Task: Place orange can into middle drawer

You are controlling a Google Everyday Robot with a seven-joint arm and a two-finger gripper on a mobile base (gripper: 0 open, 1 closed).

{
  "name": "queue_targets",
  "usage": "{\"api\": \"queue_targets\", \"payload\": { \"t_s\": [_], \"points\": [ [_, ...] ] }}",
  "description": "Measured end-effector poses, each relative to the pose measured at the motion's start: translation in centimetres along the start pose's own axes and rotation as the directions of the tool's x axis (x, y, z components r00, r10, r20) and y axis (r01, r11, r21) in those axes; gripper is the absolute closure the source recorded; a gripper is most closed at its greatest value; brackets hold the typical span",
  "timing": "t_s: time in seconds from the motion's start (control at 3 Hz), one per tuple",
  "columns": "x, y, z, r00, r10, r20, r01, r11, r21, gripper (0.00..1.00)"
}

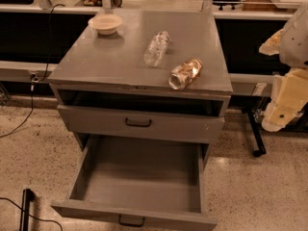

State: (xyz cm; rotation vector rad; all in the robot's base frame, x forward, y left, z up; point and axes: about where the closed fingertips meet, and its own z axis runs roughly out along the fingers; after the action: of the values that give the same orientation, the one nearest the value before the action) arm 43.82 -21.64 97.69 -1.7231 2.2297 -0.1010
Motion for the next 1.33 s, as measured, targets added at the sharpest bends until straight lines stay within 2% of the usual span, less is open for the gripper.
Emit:
{"api": "queue_targets", "payload": {
  "t_s": [0.33, 0.67, 1.0, 1.33],
  "points": [
    [0.0, 0.0, 0.0, 1.0, 0.0, 0.0, 0.0, 1.0, 0.0, 0.0],
    [-1.5, -2.0, 2.0, 0.998, -0.064, -0.008, 0.064, 0.9979, -0.008, 0.0],
    [-4.7, -6.8, 4.9, 0.974, -0.226, -0.014, 0.226, 0.974, 0.01, 0.0],
    [-8.1, -12.1, 7.2, 0.918, -0.397, -0.014, 0.397, 0.9166, 0.048, 0.0]
  ]
}}
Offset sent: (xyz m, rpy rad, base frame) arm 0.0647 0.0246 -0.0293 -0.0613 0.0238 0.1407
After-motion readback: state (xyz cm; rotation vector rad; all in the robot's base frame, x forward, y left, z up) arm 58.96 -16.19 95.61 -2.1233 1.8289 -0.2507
